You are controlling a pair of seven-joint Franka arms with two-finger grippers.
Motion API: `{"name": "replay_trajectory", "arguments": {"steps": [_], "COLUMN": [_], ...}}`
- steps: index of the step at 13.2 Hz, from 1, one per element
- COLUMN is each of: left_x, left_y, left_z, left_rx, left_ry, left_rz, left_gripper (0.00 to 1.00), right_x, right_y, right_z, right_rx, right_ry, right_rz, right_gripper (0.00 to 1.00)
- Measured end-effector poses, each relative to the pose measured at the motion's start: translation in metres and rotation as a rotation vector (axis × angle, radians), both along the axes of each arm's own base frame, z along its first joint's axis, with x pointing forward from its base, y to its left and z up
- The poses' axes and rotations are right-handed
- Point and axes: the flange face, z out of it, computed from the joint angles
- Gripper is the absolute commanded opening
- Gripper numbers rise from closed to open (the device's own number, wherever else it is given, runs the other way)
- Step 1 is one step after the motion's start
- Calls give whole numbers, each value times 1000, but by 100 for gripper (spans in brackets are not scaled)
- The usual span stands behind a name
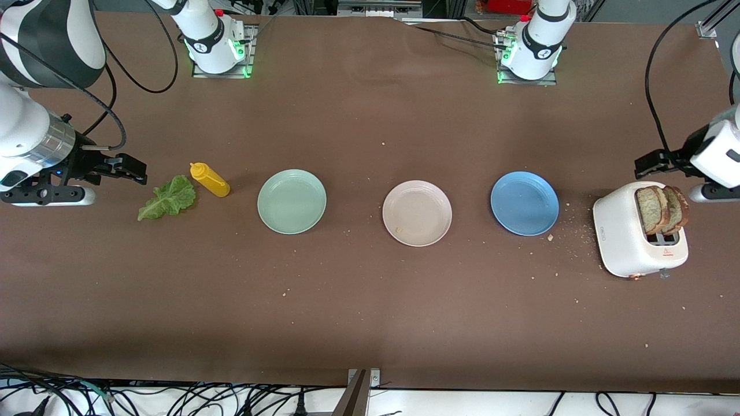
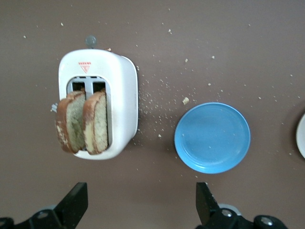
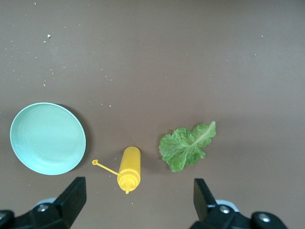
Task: Make sandwich in beige plate with both arms
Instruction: 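Reach the left gripper down to the toaster and grasp a bread slice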
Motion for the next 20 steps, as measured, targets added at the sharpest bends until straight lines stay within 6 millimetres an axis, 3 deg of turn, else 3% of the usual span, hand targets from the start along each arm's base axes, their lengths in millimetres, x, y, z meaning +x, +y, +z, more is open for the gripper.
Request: {"name": "replay_trajectory", "arguments": {"steps": [4,9,12,14,16,17,19,20], "left_x": [19,40,38,35,33,31,25,23], "left_y": [56,79,89,91,92,94,99,100], "left_z": [-51,-116,-138,-145,-147,-147,-149,-150], "left_rx": [-24,-49,-59,-51,-20,-19,-23,-24], "left_ry": [4,4,19,36,51,64,99,108], "left_rz": [35,38,37,32,15,18,29,32], "left_gripper": [100,100,94,64,25,10,0,0], "right_x": [0,0,0,0,0,0,0,0], "right_y": [0,0,0,0,0,0,0,0], "right_z": [0,0,-1,-1,-1,-1,-1,-1], "right_rx": [0,0,0,0,0,0,0,0], "right_ry": [1,3,4,4,4,4,4,4], "right_rz": [0,1,1,1,1,1,1,1], "right_gripper": [100,100,100,100,100,100,100,100]}}
